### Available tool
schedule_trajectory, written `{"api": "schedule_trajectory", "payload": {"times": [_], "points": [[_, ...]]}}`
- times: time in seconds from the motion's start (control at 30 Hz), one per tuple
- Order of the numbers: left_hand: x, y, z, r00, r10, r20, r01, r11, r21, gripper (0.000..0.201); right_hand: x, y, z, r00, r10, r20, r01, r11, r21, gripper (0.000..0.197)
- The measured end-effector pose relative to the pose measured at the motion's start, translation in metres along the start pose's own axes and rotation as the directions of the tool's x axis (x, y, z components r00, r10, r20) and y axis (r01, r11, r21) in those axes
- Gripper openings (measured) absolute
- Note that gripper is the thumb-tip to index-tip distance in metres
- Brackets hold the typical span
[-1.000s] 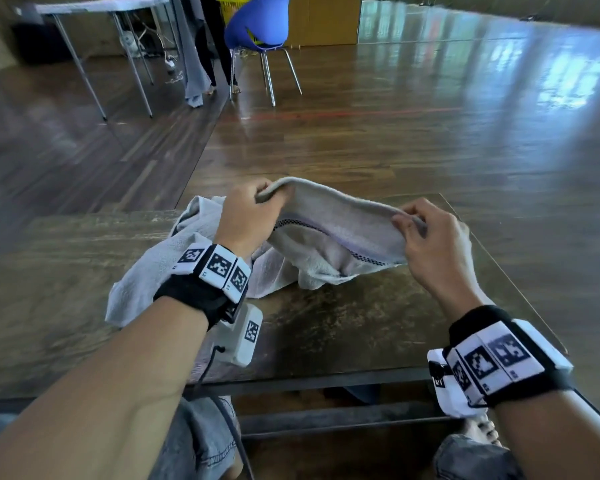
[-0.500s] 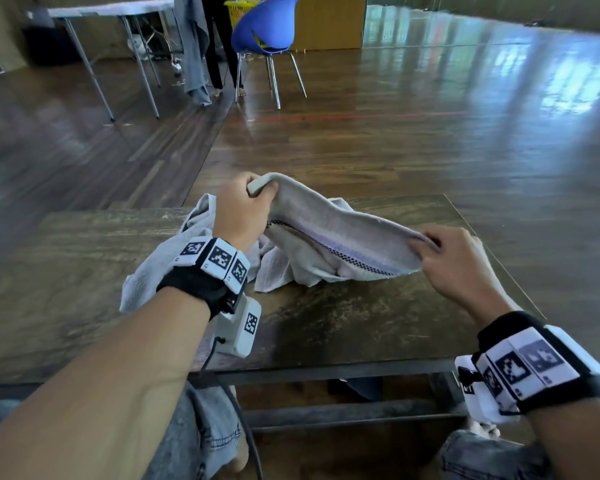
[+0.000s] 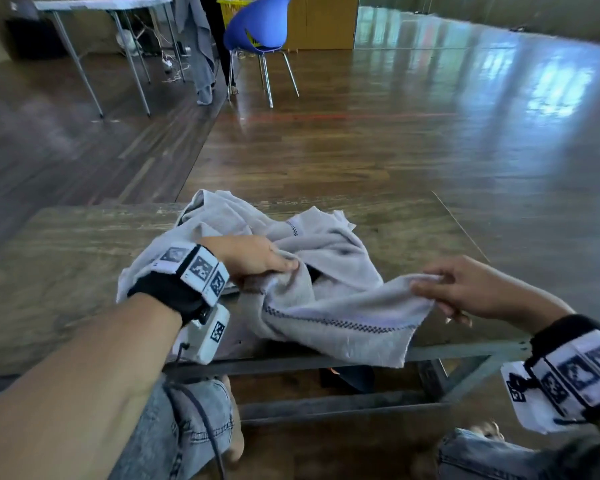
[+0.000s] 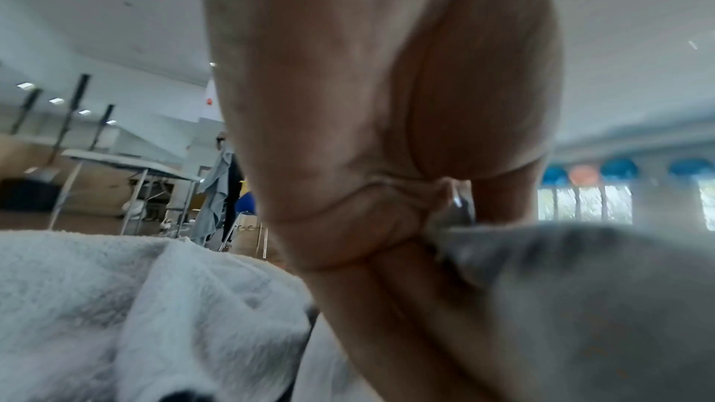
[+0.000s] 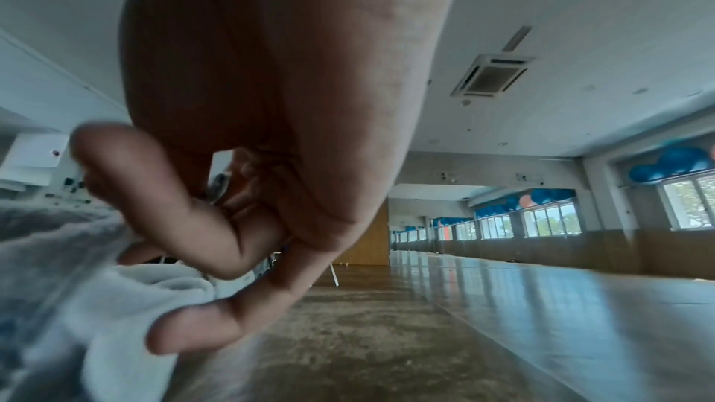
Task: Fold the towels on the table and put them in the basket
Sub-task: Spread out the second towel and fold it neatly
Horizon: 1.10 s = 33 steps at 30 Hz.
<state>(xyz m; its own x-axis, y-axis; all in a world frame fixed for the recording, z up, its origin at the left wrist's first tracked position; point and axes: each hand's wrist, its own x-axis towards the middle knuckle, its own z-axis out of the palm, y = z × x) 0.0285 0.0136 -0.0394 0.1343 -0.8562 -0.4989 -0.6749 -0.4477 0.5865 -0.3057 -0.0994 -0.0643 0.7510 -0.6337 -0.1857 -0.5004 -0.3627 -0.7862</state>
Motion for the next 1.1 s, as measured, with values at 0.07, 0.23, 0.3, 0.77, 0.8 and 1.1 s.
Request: {"api": "schedule_trajectory", "payload": {"times": [0.07, 0.23, 0.3, 0.77, 0.8, 1.1], "points": [[0.007, -0.002, 0.004, 0.988, 0.058, -0.141, -0.038, 0.989, 0.141, 0.042, 0.017, -0.005, 0.008, 0.999, -0.020, -0.026, 0.019, 0.999, -0.029, 0.027], [0.029, -0.008, 0.010, 0.946, 0.233, -0.226, -0.146, 0.927, 0.346, 0.059, 0.069, -0.021, 0.036, 0.978, -0.138, -0.157, 0.118, 0.985, -0.125, 0.020], [0.036, -0.009, 0.017, 0.966, 0.208, -0.150, -0.131, 0.903, 0.410, 0.059, 0.085, -0.025, 0.050, 0.975, -0.147, -0.164, 0.101, 0.961, -0.258, 0.016], [0.031, 0.030, 0.046, 0.889, 0.457, -0.020, -0.437, 0.862, 0.258, 0.029, 0.063, -0.026, 0.073, 0.993, -0.063, -0.102, -0.013, 0.790, -0.612, 0.015], [0.031, 0.036, 0.045, 0.867, 0.486, -0.110, -0.460, 0.865, 0.200, 0.029, 0.059, -0.028, 0.070, 0.979, -0.091, -0.182, -0.038, 0.797, -0.602, 0.015], [0.026, 0.083, 0.048, 0.770, 0.579, -0.269, -0.615, 0.785, -0.070, 0.014, 0.011, -0.022, 0.016, 0.705, -0.245, -0.666, 0.051, 0.953, -0.297, 0.015]]}}
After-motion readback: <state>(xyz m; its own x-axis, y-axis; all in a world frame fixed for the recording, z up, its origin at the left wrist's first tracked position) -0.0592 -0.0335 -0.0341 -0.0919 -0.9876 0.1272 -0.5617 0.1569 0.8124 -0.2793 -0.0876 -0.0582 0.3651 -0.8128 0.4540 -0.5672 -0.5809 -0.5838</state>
